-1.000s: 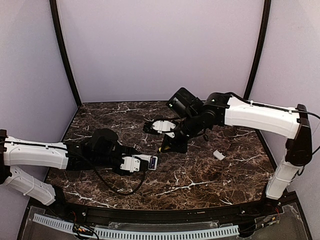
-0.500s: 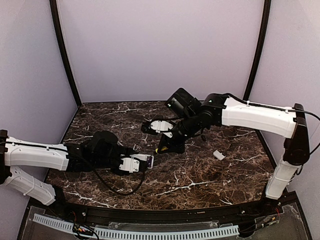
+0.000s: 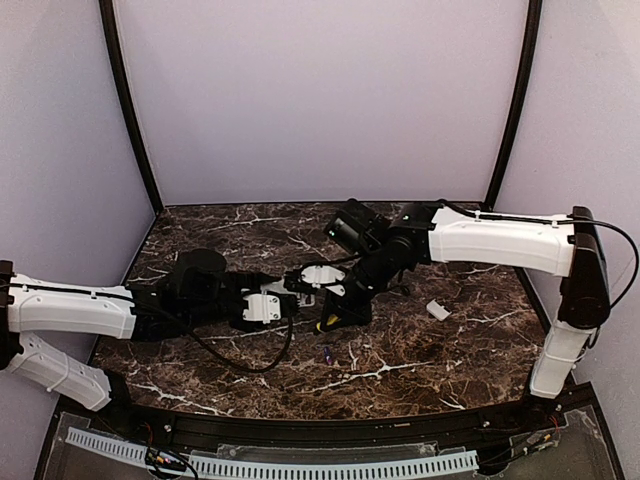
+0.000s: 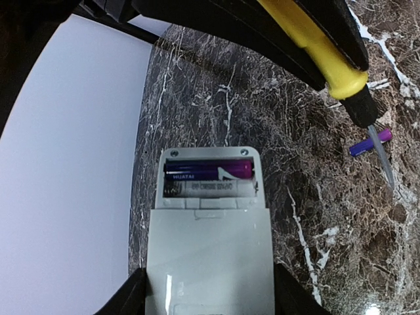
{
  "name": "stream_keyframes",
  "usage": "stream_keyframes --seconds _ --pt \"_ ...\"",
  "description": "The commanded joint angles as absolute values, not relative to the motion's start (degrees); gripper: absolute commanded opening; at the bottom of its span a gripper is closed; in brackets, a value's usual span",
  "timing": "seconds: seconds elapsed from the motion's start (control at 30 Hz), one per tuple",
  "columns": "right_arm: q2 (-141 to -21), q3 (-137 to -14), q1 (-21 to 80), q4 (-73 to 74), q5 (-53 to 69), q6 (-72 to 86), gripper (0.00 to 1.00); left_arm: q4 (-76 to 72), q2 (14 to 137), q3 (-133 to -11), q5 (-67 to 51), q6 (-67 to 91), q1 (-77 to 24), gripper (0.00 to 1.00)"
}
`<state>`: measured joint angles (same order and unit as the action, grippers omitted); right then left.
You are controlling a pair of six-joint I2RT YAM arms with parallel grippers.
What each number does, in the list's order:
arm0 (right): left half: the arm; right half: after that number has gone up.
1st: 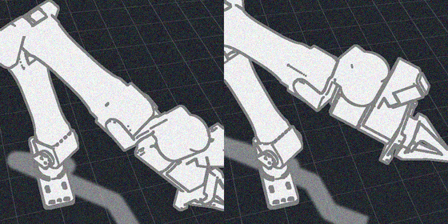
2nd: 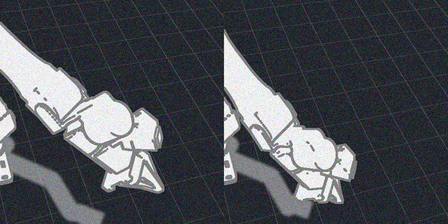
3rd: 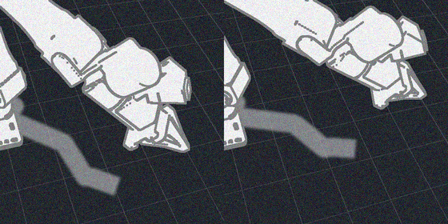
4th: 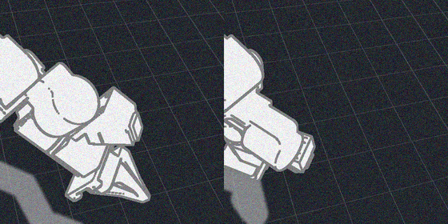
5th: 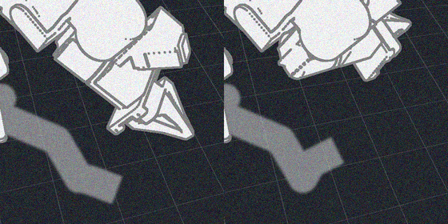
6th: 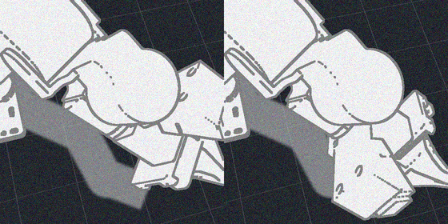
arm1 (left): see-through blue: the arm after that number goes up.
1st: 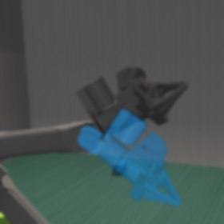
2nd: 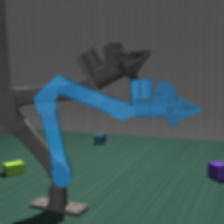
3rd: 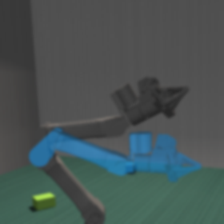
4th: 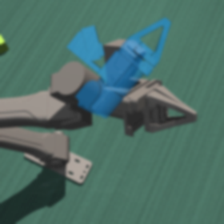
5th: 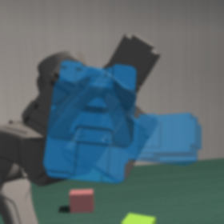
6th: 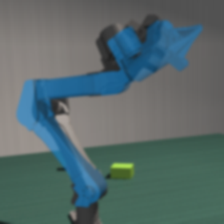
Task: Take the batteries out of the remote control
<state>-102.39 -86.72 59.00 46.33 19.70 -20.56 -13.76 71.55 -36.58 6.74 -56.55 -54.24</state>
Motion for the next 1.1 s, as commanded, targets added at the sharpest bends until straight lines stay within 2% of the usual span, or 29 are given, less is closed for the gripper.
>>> stream_keyframes --seconds 0.0,0.7,1.07 --pt "-101.71 -85.66 58.26 44.88 20.83 -21.07 0.00 -16.00 71.50 -38.03 6.62 -55.57 -53.85 0.00" --pt "-98.51 -84.27 57.83 43.53 19.29 -19.92 0.00 -15.21 72.28 -38.50 6.71 -54.82 -53.15 0.01" --pt "-92.90 -80.00 57.67 40.49 13.87 -17.40 0.00 -16.64 72.25 -37.96 7.07 -54.41 -53.15 0.00"
